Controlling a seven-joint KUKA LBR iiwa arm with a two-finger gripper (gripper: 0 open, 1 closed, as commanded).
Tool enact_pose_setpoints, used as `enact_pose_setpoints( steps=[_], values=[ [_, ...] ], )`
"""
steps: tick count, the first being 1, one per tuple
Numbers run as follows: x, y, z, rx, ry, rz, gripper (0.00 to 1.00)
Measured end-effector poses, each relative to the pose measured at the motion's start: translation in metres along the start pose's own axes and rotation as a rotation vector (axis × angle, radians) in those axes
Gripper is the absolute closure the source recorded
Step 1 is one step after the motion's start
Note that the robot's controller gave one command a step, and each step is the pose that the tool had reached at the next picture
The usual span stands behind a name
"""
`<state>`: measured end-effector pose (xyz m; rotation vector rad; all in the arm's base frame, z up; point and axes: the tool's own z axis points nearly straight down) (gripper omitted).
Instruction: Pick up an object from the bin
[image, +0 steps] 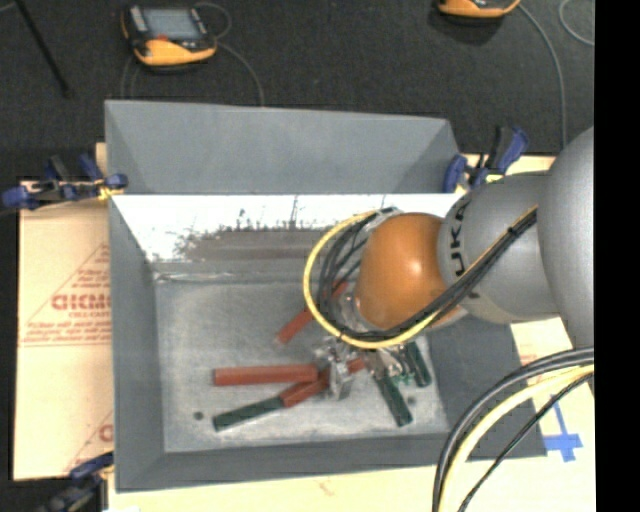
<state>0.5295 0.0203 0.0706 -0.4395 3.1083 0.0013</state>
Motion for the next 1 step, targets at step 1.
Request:
enact_pose_setpoints(
  steps=[1],
  values=[
    [-0.0020, -0.0012, -0.0410, -0.001, 0.008, -0.049, 1.00]
  ],
)
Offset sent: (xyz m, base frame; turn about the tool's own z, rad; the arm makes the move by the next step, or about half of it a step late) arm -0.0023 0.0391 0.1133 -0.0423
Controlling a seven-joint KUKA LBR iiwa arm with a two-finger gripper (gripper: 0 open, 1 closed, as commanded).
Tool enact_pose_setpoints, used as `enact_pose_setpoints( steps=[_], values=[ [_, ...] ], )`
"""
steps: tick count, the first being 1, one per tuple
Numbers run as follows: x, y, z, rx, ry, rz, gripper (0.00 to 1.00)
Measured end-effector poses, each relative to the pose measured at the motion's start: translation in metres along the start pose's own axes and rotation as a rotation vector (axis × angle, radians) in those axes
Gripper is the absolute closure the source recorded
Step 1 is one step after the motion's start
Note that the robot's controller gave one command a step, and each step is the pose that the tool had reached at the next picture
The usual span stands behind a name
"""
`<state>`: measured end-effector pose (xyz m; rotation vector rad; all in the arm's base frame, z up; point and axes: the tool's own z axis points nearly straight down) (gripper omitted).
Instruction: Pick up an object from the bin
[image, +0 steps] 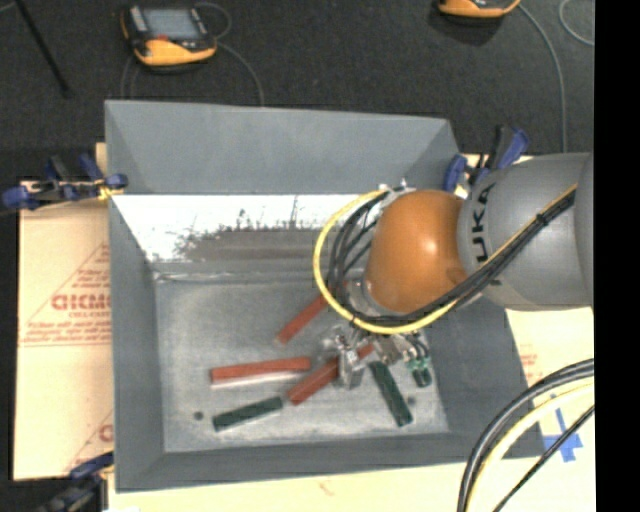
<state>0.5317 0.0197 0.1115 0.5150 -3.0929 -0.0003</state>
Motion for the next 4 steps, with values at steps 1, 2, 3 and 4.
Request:
enact_pose_setpoints(
  steps=[1, 2, 3, 4],
  values=[
    [-0.007, 0.032, -0.066, 0.001, -0.005, 0.006, 1.00],
    [-0.009, -0.026, -0.082, 0.003, -0.009, -0.049, 1.00],
    [-0.009, -0.026, -0.082, 0.003, -0.009, -0.048, 1.00],
    [0.010, -0.057, -0.206, 0.003, -0.008, -0.357, 1.00]
  ],
)
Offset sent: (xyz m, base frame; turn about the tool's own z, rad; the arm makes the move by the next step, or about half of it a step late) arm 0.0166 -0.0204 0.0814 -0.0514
